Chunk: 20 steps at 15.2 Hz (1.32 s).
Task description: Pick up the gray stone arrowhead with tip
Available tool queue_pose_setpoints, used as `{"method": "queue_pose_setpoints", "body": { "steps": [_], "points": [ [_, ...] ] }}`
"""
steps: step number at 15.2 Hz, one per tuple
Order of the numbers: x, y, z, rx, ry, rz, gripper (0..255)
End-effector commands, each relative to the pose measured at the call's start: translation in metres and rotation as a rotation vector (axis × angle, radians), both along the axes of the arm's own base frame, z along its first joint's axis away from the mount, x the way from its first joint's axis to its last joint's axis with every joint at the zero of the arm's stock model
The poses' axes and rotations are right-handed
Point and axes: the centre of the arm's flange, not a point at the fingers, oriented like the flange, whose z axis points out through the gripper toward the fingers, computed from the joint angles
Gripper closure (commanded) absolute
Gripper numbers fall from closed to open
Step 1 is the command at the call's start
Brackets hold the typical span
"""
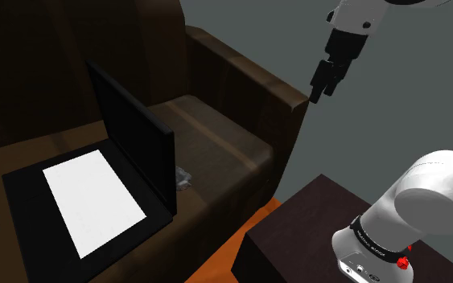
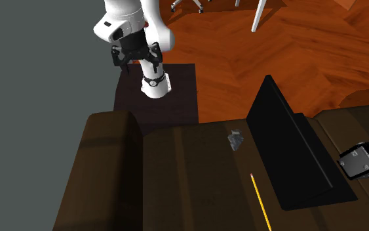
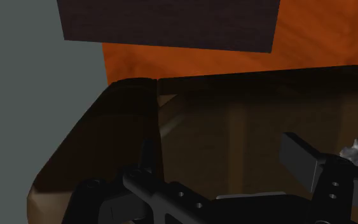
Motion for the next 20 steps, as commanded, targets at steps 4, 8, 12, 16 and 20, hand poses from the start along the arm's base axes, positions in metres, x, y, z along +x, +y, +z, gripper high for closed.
{"method": "queue_pose_setpoints", "body": {
  "steps": [4, 8, 12, 16, 20],
  "points": [
    [0.013, 0.034, -0.017, -0.006, 0.007, -0.002, 0],
    [0.031, 0.080, -0.040, -0.013, 0.015, -0.005, 0],
    [0.049, 0.125, -0.064, -0.020, 0.024, -0.008, 0],
    [0.066, 0.171, -0.088, -0.028, 0.033, -0.010, 0],
    [0.084, 0.216, -0.113, -0.035, 0.041, -0.013, 0]
  ]
}}
